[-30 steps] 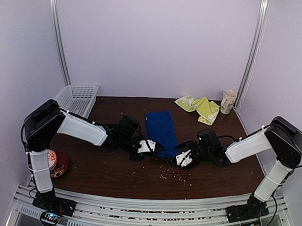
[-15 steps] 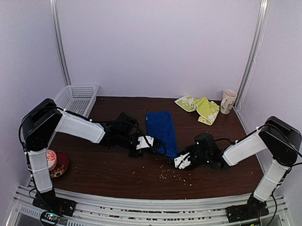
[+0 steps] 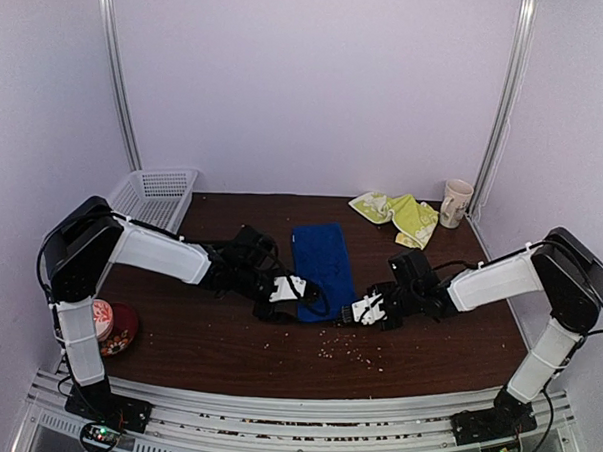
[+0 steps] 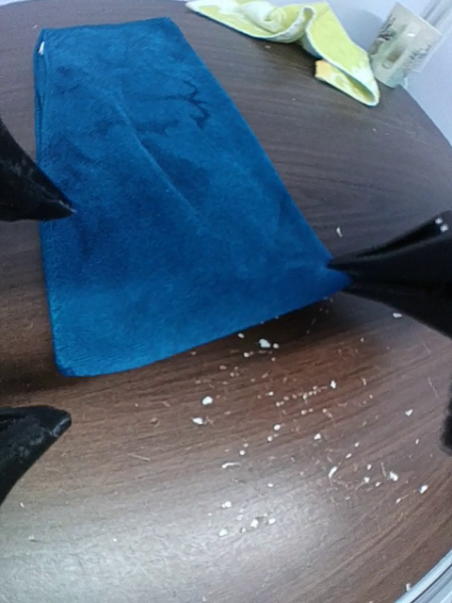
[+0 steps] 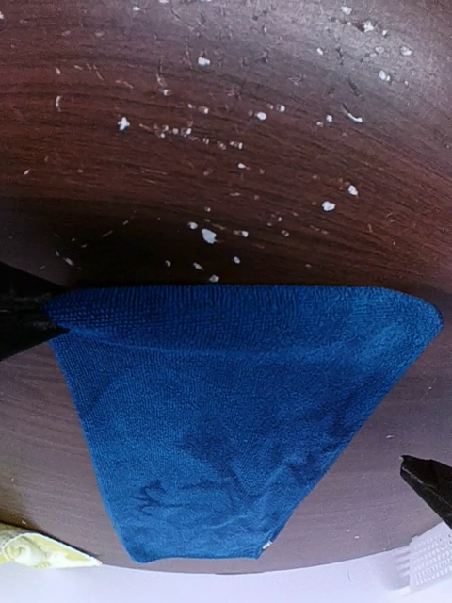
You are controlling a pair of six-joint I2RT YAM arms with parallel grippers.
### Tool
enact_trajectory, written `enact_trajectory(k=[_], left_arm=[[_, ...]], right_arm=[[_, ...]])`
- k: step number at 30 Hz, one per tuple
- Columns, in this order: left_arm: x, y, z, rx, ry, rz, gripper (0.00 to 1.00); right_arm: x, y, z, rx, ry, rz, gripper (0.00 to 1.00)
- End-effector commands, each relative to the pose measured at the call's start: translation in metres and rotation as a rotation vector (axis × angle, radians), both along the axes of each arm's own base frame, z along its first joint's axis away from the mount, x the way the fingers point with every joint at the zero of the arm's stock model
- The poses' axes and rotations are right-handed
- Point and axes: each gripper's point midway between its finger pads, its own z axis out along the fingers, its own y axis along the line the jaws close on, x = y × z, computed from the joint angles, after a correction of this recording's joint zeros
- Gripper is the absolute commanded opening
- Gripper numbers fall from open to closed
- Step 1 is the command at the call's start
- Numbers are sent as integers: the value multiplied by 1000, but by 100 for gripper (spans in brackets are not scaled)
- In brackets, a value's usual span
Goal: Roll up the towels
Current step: Pass from the left arm to the right, then roll the towel at the center of the board.
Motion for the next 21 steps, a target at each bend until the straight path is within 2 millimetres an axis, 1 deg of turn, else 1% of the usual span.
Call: enact_trajectory(k=[1,5,9,12,16,21], left_arm=[[5,-3,11,-9,-26,-3,75],[8,-7,11,-17,-53,44,77],[2,-11,8,-28,-81,68,77],[-3,-13,5,-31,-110,81,77],[-10,-15,1,-39,-128,102,77],[-9,-18,-1,-54,-158,154,75]], right_arm=[[-12,-3,12,40,156,11,0],[-13,-5,15,35,250,1,0],[-10,-4,14,20,343,-38,0],[-12,-2,12,11,410,-52,0],[-6,0,14,27,464,-97,0],[3,0,14,40,529,-153,0]])
